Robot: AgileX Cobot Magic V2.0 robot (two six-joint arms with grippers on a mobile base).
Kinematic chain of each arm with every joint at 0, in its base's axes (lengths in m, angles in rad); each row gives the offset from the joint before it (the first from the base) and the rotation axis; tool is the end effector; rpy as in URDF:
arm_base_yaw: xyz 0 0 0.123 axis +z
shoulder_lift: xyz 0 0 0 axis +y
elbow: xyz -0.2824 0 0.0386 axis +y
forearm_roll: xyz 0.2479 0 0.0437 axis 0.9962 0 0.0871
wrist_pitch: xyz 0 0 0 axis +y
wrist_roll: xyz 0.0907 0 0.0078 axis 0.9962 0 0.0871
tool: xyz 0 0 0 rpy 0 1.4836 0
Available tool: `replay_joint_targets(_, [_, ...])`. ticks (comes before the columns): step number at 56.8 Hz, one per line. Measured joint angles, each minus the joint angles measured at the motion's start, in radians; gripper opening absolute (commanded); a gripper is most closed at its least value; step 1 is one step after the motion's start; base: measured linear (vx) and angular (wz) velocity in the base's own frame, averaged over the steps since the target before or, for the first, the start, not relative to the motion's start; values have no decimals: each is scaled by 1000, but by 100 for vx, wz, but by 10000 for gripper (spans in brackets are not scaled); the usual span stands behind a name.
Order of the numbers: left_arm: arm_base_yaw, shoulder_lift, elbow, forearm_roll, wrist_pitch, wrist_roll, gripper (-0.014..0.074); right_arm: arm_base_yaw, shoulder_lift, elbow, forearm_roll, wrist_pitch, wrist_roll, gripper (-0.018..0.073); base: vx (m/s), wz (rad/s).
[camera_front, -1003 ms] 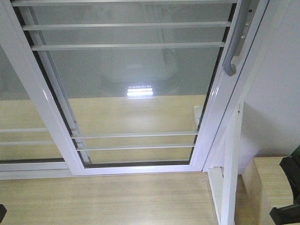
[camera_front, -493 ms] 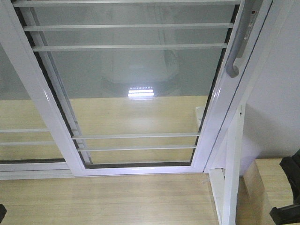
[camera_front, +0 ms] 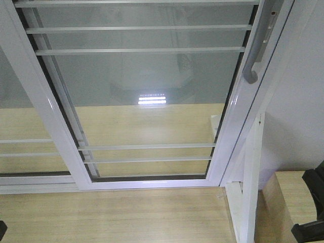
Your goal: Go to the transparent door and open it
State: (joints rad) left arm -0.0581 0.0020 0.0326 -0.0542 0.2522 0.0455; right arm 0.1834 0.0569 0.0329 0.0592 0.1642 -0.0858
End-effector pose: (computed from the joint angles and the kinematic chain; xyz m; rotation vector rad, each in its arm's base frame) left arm 0.0560 -0.0045 0.1791 0.0550 1.7695 -0.0591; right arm 0.0596 0.0120 0.1837 -0.1900 1.7285 0.1230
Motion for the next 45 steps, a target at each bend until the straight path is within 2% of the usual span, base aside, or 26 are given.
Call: replay_joint_targets(45, [0, 0, 0, 0, 0, 0, -6, 0, 0, 0, 0, 0, 0, -1, 0, 0])
